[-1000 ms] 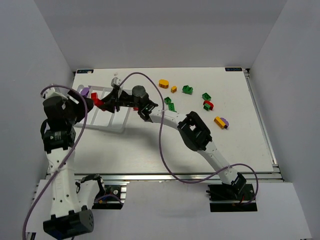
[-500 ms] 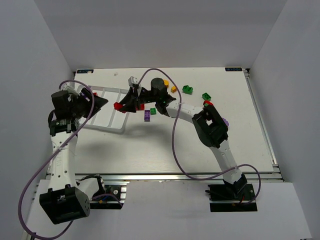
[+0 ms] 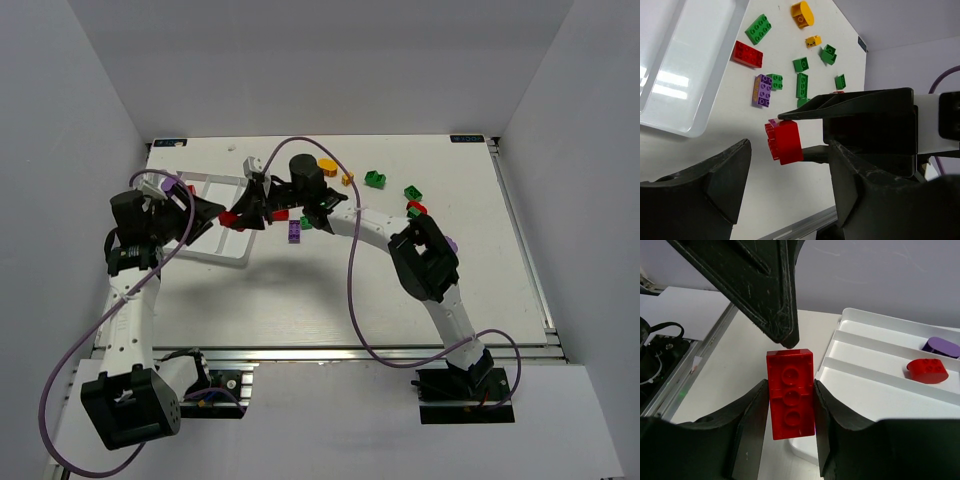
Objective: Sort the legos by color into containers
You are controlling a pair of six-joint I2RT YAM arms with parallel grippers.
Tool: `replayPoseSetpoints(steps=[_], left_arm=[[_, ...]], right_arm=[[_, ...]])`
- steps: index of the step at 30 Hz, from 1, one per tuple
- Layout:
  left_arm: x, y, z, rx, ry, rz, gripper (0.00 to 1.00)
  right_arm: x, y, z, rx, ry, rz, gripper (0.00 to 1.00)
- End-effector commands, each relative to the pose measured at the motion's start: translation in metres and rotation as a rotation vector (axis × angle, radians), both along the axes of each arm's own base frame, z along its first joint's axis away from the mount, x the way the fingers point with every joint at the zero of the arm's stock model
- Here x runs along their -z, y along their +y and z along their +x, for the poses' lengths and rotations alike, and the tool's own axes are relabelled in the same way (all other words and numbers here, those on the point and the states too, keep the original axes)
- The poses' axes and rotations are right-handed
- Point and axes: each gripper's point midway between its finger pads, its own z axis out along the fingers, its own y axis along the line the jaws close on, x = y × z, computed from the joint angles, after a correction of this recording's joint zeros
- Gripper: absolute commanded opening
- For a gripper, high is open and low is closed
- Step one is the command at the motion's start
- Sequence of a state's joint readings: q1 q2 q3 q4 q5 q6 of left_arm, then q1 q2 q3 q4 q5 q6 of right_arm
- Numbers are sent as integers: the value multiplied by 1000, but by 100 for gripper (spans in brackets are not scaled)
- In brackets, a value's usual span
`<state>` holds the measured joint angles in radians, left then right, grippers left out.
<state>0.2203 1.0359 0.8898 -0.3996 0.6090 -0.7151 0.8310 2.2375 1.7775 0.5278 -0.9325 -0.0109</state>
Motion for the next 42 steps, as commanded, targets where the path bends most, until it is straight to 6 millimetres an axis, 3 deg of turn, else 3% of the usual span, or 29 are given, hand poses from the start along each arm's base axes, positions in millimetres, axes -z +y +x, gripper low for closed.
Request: replayPoseSetpoints(steps=[1,10,19,23,29,30,31,32,33,34,35,36,40,42], left_arm=[[-11,-6,-4,28,-54,-9,72],[13,-8,-16,33,6,-10,65],[14,-8,-12,32,4,-20,61],[17,-10,-13,38,10,-27,55],[18,-15,-17,59,5,-49,33],[19,-15,-17,60,9,-50,26],[18,-16,-17,64,9,-52,13],[17,-15,-17,63,7,-50,8],[15,-16,-18,66,3,-47,4],[13,-15,-17,64,-2,-44,0],[13,-14,-18,61,-3,-37,0],[10,-15,-18,64,-9,-32,0],[6,-13,-20,59,-16,-8,0],[6,-12,-23,62,-13,4,0]], right_arm=[[-24,9,2,20,-71,32,0],[-31,11,-2,14,-77,44,0],[-32,17,-19,-21,-96,45,0],[-33,19,-21,-22,-100,45,0],[-33,20,-22,-21,-97,45,1],[-34,19,-22,-19,-97,44,5],[-32,20,-22,-21,-88,41,9],[-32,20,-22,-20,-84,40,15],[-30,20,-21,-14,-76,35,34],[-29,21,-20,-8,-74,33,45],[-28,21,-17,8,-69,29,63],[-27,19,-15,17,-66,26,70],[-25,14,-7,46,-51,19,88],[-23,11,0,70,-41,12,89]])
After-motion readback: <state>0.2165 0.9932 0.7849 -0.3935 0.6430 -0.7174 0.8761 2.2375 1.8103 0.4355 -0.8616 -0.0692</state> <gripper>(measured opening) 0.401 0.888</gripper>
